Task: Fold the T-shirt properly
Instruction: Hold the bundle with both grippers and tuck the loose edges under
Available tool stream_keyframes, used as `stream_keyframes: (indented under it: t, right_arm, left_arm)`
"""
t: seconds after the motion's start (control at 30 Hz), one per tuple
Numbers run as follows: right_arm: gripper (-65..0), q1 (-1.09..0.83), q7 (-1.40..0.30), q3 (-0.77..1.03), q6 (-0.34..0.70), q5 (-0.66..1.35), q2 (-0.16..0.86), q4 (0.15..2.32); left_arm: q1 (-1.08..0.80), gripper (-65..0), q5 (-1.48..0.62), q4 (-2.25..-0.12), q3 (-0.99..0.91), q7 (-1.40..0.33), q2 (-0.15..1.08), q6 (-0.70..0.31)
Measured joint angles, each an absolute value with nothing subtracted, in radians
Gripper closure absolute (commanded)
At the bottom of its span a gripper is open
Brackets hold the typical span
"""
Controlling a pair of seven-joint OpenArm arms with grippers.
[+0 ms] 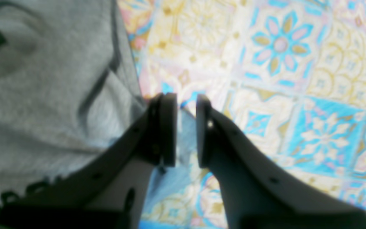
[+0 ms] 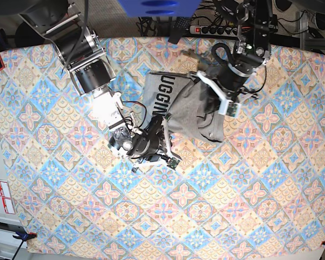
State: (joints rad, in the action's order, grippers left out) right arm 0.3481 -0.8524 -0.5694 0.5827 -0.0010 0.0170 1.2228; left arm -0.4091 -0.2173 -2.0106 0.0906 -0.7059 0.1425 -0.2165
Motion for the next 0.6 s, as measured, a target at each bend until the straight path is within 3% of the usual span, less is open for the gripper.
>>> stream_keyframes:
  t: [0.43, 0.6]
  right_arm:
    - [-10.1, 0.366, -0.849, -0.583, 0.596, 0.008, 0.005, 1.194]
    - [-10.1, 0.368, -0.845, -0.583, 0.594, 0.007, 0.006, 1.149]
  left_arm:
    - [-0.287, 0.0, -0.216, -1.669, 0.246, -0.7, 0.146, -0.212]
    - [-0.3, 0.0, -0.215, -1.635, 0.294, -0.699, 0.173, -0.211]
